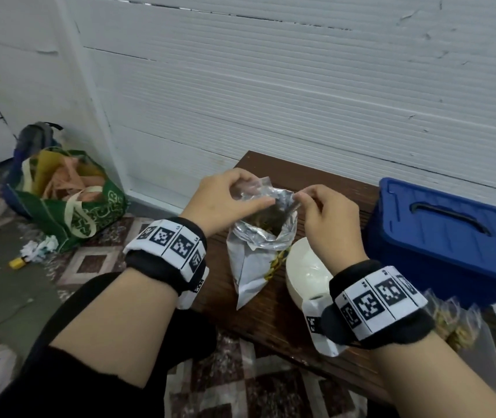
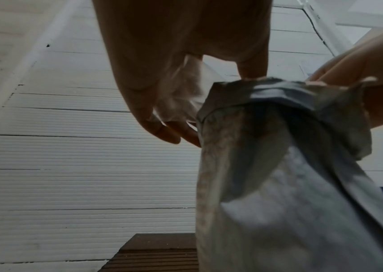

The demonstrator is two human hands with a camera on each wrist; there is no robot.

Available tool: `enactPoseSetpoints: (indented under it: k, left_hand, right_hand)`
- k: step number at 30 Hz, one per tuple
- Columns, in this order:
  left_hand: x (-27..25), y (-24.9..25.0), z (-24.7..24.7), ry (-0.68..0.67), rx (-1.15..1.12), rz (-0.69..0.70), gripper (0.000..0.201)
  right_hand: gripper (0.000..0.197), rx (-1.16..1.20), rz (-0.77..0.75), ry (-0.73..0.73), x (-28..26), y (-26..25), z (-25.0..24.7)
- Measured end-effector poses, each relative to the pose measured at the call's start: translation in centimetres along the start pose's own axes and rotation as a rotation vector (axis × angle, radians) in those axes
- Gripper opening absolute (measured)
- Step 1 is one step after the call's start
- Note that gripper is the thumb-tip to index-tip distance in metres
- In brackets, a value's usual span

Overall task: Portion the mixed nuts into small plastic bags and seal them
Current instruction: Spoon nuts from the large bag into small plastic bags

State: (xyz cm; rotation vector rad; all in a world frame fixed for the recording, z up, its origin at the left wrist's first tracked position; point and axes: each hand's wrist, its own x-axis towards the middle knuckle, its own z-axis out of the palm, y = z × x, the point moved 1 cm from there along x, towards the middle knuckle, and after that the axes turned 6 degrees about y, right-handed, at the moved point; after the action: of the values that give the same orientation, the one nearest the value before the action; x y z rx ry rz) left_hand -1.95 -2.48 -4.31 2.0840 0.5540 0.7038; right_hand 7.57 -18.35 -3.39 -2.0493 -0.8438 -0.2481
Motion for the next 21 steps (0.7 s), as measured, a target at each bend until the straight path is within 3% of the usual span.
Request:
enactPoseSetpoints:
  k: [4, 8, 16, 21]
  left_hand:
    - [0.0, 0.2, 0.0, -0.009, -0.05, -0.042, 0.031]
    - [-0.1, 0.4, -0.1, -0.033, -0.078, -0.076, 0.033]
    - [-0.3, 0.6, -0.4, -0.053, -0.061, -0.097, 0.034]
    - [-0.3, 0.7, -0.8, -0.073, -0.073, -0.103, 0.037]
  right_hand:
    - [0.018, -0.153, -0.226, 0.079, -0.5, -0.1, 0.0]
    - [0.023, -0.125, -0.258, -0.002, -1.2, 0.2, 1.1]
    - [0.024, 0.133, 0.074, 0.014, -1.1, 0.9, 1.1]
    - [0.027, 0.204, 0.28, 0.134, -0.2, 1.4, 0.2]
